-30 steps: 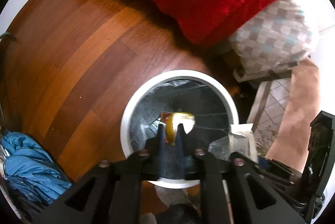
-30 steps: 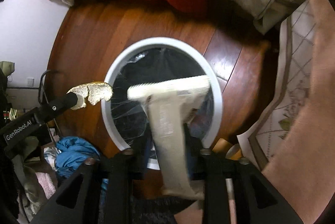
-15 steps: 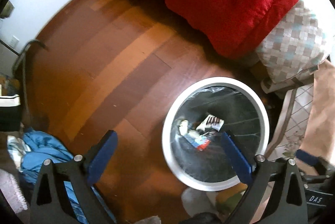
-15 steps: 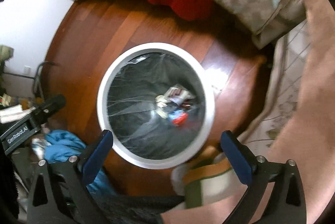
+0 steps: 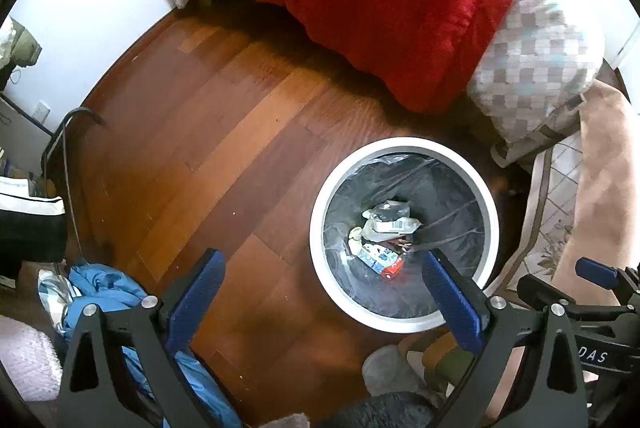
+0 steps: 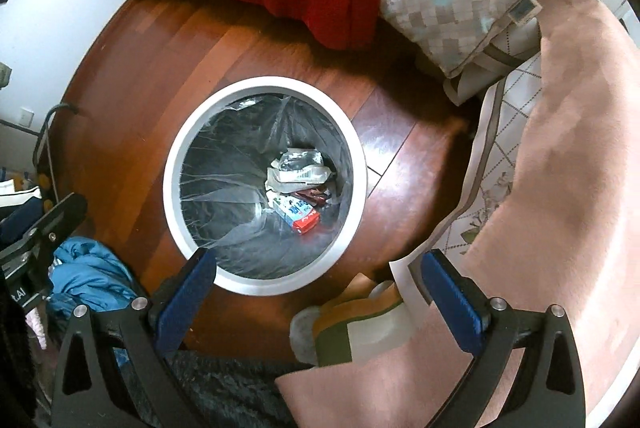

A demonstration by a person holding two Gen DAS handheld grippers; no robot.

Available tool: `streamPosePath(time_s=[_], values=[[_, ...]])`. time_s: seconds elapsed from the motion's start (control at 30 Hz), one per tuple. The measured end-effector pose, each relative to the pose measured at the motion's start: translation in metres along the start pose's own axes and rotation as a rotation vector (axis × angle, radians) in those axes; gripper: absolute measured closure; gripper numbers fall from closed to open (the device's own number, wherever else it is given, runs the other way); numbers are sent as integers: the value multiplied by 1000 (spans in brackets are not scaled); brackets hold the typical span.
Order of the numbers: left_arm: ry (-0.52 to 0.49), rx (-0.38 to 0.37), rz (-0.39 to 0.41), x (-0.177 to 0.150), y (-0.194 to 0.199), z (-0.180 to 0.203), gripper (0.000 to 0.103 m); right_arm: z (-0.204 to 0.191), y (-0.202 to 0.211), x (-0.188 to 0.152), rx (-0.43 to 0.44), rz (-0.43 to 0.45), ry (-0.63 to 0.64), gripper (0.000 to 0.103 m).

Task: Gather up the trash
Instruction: 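Move both tools back over the table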

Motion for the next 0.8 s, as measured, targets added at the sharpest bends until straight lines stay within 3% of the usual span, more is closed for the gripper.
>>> streamPosePath(time_s=[0.3,0.5,0.63,0.8], values=[[-9,-9,61,-8,48,7,2,4,61,-14,40,93,-6,0],[-19,-22,123,-13,104,20,2,12,125,-31,116,181,-25,0],[-33,-20,166,-19,139,37,2,33,177,-48,195,244,-78,0],[-78,-78,226,-31,175,84,2,88,233,-82,216,309,-170,0]])
Point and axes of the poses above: each gripper's, at about its wrist camera, not at the fingertips, and y roughly against the way its jaws point, z to its right, x to its top, the point moved 4 cm from there along -y, roughly the way its jaws point, and after that the axes turned 2 degrees about -x, right-handed, at the moved point
